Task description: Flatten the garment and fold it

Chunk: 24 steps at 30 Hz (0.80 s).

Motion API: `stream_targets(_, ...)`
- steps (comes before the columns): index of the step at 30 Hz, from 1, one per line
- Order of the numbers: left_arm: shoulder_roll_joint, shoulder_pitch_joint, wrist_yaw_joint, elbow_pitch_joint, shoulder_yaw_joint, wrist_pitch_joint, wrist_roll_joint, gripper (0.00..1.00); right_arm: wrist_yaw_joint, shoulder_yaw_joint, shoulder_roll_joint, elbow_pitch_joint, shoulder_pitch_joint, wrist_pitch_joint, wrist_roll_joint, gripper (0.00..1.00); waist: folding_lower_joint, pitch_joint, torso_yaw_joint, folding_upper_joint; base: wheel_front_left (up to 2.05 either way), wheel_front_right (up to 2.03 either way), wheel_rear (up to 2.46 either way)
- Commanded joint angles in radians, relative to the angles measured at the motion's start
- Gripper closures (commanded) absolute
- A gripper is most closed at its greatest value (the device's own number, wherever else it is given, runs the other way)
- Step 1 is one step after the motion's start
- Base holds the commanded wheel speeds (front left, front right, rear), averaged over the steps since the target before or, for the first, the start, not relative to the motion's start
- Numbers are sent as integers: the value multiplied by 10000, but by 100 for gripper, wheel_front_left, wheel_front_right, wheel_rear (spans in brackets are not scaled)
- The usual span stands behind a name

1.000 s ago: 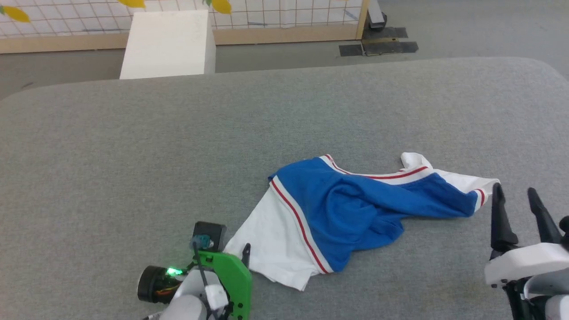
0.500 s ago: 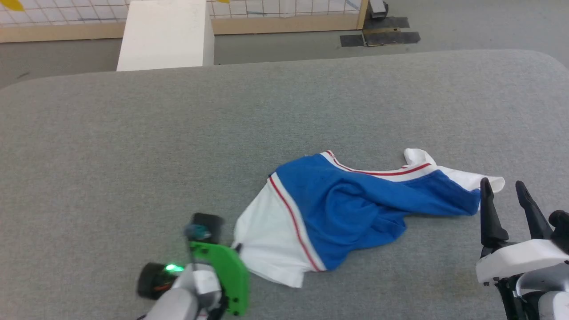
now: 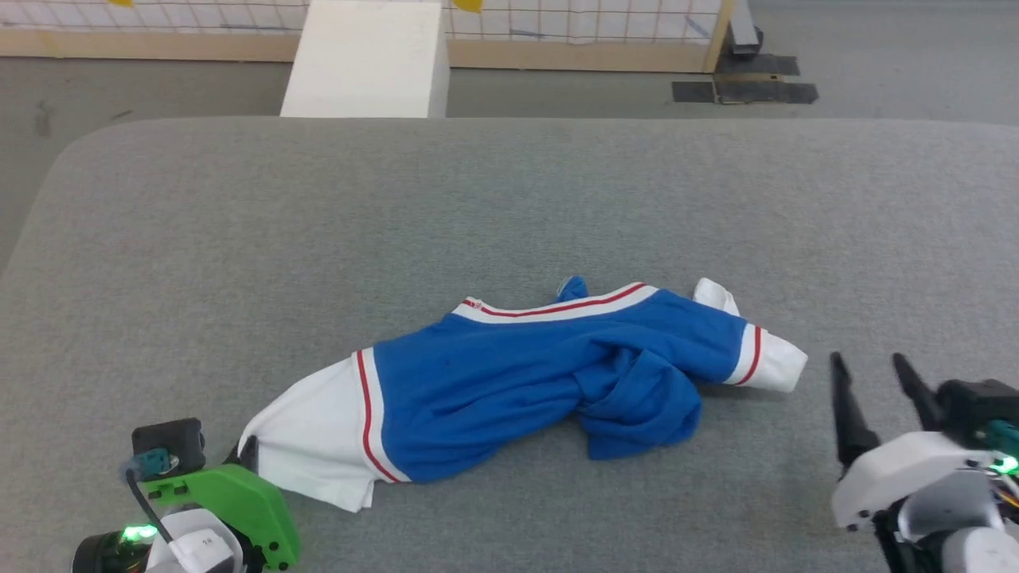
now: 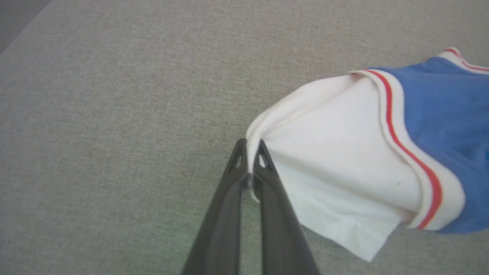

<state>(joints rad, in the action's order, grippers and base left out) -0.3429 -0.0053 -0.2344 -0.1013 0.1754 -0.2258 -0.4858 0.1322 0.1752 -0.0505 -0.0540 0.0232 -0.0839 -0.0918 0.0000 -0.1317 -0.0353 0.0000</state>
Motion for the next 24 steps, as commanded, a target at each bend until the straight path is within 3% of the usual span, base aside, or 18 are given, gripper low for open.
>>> stream_targets(1,-36,126,-51,45,0,70,-113,100,-15,-147,3,-124,194,-141,208,0,0,-3,168,0,0,0,0)
stream_targets(9,267,-74,147,30,335,148,-214,100,-15,-522,3,-1443,1239,-1296,334,0,0,-271,382,0,0,0,0)
stream_targets(19,455,-671,350,-70,643,209,-213,100,-15,-1316,-179,-3347,2313,-4785,-109,0,0,-872,581,0,0,0,0)
stream_targets(20,465,-694,361,-90,663,209,-218,100,-15,-1459,-228,-3384,2301,-5134,-238,10,0,-894,594,0,0,0,0)
stream_targets(21,476,-716,373,-116,683,210,-226,100,-15,-1599,-287,-3351,2279,-5462,-407,51,0,-913,606,0,0,0,0)
stream_targets(22,485,-730,383,-135,697,209,-236,100,-15,-1698,-322,-3289,2250,-5672,-561,60,0,-928,613,0,0,0,0)
stream_targets(23,491,-745,394,-156,711,210,-247,100,-15,-1859,-385,-3195,2190,-5933,-741,95,0,-940,619,0,0,0,0)
stream_targets(24,492,-753,400,-171,718,213,-255,100,-15,-1968,-445,-3092,2138,-6092,-871,100,0,-945,618,0,0,0,0)
